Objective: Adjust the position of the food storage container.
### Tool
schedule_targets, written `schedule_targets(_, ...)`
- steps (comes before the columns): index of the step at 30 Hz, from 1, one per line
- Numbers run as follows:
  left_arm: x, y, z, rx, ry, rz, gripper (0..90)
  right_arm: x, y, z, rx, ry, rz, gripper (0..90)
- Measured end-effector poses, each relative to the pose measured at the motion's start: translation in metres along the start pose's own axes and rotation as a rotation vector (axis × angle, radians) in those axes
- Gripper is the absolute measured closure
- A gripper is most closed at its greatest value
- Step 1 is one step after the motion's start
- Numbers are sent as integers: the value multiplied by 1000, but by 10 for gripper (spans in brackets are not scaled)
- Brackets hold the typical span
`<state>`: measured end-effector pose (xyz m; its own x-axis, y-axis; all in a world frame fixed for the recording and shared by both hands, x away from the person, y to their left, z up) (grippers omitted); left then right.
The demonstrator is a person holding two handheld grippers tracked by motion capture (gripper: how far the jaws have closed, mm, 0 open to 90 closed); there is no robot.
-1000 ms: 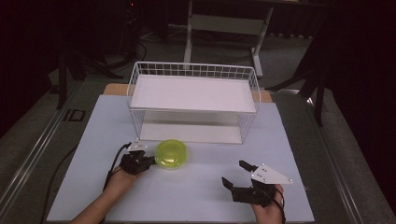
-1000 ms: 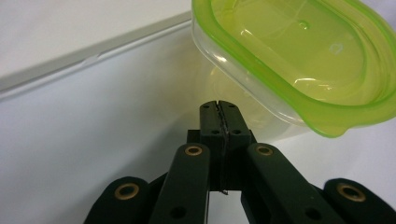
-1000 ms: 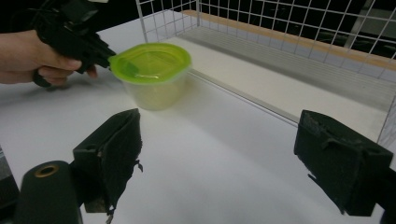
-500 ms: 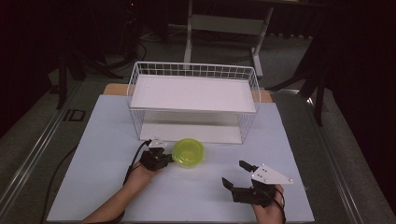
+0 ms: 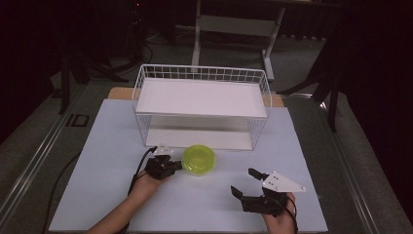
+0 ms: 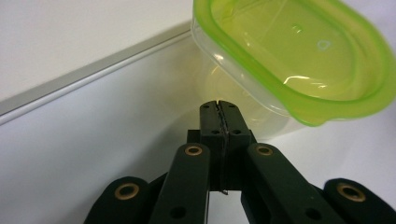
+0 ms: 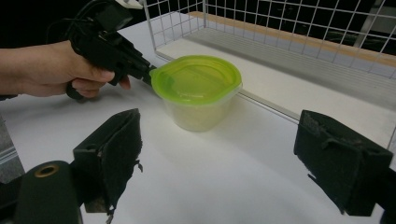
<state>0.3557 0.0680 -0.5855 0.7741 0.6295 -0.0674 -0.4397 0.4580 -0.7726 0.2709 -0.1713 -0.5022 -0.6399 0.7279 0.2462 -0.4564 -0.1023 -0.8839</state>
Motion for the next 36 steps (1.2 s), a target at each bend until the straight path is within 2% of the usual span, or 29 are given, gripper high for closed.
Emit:
schedule_targets(3, -1, -1, -5, 3, 6, 11, 900, 0, 0, -1, 1, -1, 1, 149)
schedule_targets(6, -3, -2, -7, 3, 14, 9, 900, 0, 1, 0, 4, 0, -1, 149)
schedule_targets(7, -4, -3, -10, 10, 15, -2, 900, 0, 1, 0, 6, -1, -4, 149)
schedule_targets(10, -7, -6, -14, 8, 29, 4, 900, -1, 0, 0, 0, 0, -7, 149)
schedule_targets(15, -16, -12, -23, 16, 53, -17, 900, -2, 1, -1, 4, 2, -7, 149)
schedule_targets(16, -17, -13, -25, 18, 47, -33, 900, -2, 1, 0, 6, 3, -1, 149)
schedule_targets(18, -17, -13, -28, 18, 47, -33, 900, 0, 1, 0, 4, 6, 16, 149)
schedule_targets(22, -15, -14, -28, 12, 50, -20, 900, 2, 1, 1, 3, -5, 8, 149)
schedule_targets(25, -13, -12, -21, -10, 46, -20, 885, 1, 1, 1, 4, -3, 6, 149)
schedule_targets(26, -13, -12, -21, -10, 46, -20, 808, 1, 1, 1, 4, -3, 6, 149)
schedule_targets(27, -12, -10, -16, -23, 45, -17, 808, 0, 1, 0, 5, 1, 13, 149)
schedule_targets(28, -12, -8, -13, -24, 53, -10, 754, -1, 1, 0, 5, 7, 20, 149)
schedule_targets(30, -11, -4, -8, -25, 53, 4, 632, -1, 1, -1, 6, -1, 3, 149)
schedule_targets(33, -11, 0, 3, -31, 88, 32, 448, 1, 1, -1, 8, 4, 14, 149)
schedule_targets(34, -10, 1, 7, -33, 78, 27, 385, 1, 1, -1, 7, 4, 16, 149)
schedule_targets(36, -11, 4, 15, -23, 95, 12, 241, 2, 2, -1, 9, 6, 19, 149)
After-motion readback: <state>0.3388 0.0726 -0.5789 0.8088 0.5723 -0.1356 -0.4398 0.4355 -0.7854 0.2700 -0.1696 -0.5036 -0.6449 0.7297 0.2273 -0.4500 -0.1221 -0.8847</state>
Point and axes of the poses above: each handheld gripper's, and its own axes: z roughly backward along the jaws, y roughly out of its underside, x roughly to its left, the point moved 8 cm from there along -z, roughly forward along the jaws, and after that the axes turned 12 degrees about -z, right-handed, at the moved point
